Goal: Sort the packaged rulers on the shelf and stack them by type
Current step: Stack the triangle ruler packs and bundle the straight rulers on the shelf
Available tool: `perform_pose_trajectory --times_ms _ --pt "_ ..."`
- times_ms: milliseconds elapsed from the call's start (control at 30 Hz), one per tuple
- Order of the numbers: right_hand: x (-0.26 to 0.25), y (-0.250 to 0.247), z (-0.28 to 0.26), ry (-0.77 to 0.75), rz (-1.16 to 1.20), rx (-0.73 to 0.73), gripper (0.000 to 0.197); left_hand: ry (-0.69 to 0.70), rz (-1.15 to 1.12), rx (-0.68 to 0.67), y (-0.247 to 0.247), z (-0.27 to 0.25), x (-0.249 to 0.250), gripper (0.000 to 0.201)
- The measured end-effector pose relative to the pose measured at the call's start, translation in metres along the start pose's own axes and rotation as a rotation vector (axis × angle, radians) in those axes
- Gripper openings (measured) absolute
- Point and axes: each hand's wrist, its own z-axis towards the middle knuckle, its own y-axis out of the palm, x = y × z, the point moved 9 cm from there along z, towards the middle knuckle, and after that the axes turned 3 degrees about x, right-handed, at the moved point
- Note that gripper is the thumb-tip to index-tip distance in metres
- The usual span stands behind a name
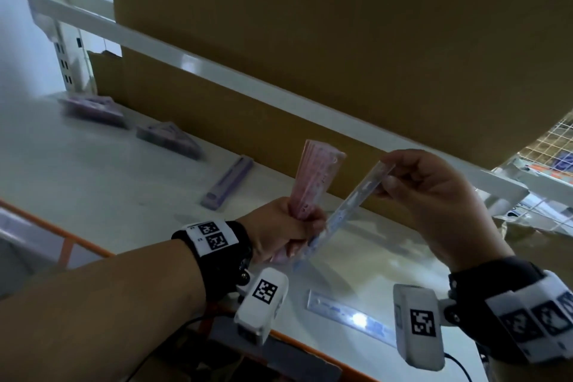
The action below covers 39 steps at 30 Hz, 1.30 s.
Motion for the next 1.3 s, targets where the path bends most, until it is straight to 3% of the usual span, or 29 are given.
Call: perform_pose_trajectory --times_ms 100,267,333,400,533,633,700,800,867,967,1067,1300 --pt "-0.008 -0.001 0.002 -0.077 -0.110 -0.002 0.016 -0.035 -0.007 -0.055 0.003 -0.001 -0.003 0.019" --pt "-0.033 0.019 0.002 -0.223 -0.445 -0.122 0.011 -0.075 -0.017 -0.175 0.013 -0.003 0.000 0.076" --pt "-0.051 0.028 0.003 -0.333 -0.589 -0.160 0.016 -0.037 -0.071 -0.247 0.020 -0.006 0.006 0.082" --pt "-0.065 0.036 0.004 -0.389 -0.624 -0.174 0.014 -0.015 -0.051 -0.243 0.021 -0.007 0.006 0.075" --pt "-0.084 0.049 0.005 -0.501 -0.704 -0.121 0.015 0.021 0.075 -0.169 0.014 -0.003 0.004 0.024" --pt "-0.088 0.056 -0.002 -0.528 -0.733 -0.071 0.031 0.004 0.076 -0.154 0.011 -0.002 -0.001 0.021" --pt "-0.086 0.046 -0.006 -0.474 -0.739 0.004 0.035 -0.001 0.080 -0.144 0.008 -0.002 -0.003 0.025" --pt "-0.074 0.027 -0.009 -0.319 -0.843 0.023 0.023 -0.007 0.064 -0.126 0.005 -0.003 -0.005 0.035" --pt "-0.040 0.024 -0.012 -0.106 -1.052 -0.210 0.025 -0.016 0.029 -0.117 0.005 -0.002 -0.006 0.041" --pt "0.024 0.028 -0.055 0.196 -1.228 -0.757 0.041 -0.024 -0.014 -0.095 0.005 -0.001 -0.007 0.043" --pt "0.062 0.025 -0.098 0.277 -1.325 -0.998 0.058 -0.017 -0.031 -0.098 0.008 -0.001 -0.004 0.035" --pt "0.098 -0.005 -0.110 0.371 -1.296 -0.945 0.036 0.013 -0.007 -0.114 0.011 -0.002 0.001 0.034"
